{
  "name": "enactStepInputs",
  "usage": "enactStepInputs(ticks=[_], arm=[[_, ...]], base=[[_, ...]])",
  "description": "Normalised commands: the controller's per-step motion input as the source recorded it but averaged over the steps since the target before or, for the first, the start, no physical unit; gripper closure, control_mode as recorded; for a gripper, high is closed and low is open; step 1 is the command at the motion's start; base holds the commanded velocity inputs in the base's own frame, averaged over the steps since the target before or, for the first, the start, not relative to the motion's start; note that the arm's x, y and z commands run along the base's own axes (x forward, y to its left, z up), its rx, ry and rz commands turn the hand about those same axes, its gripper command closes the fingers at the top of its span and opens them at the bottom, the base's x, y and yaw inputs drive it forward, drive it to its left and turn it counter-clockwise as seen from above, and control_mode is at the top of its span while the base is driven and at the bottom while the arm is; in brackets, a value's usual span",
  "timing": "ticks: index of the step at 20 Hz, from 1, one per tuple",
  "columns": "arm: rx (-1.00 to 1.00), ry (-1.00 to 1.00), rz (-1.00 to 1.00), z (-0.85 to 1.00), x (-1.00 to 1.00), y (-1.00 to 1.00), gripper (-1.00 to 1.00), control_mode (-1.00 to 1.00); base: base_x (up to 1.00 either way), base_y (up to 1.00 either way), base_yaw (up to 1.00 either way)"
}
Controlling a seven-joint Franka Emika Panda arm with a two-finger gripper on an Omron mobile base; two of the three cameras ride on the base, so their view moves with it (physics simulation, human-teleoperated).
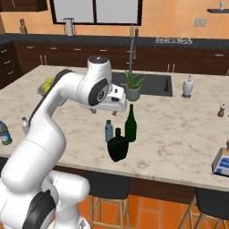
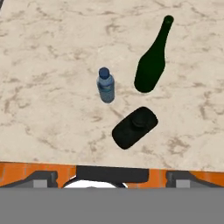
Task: Move the plastic bottles in the middle to the plastics group, and the glass bottles in the middle to the glass group.
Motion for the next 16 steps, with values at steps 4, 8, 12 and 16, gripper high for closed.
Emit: enactStepInputs(ticks=[4,8,12,16], arm=[[0.00,0.03,-0.02,-0.58,0.03,-0.64,-1.00,-1.00],[0.00,0.03,-0.01,-0.22,-0.03,0.00,-1.00,-1.00],[0.00,0.00,0.00,-0.65,0.32,0.01,-1.00,-1.00],[0.00,0.05,0.00,-0.63,0.63,0.04,-1.00,-1.00]], base=[[0.00,0.00,0.00],[0.00,0.00,0.00],[0.00,0.00,0.00],[0.00,0.00,0.00]])
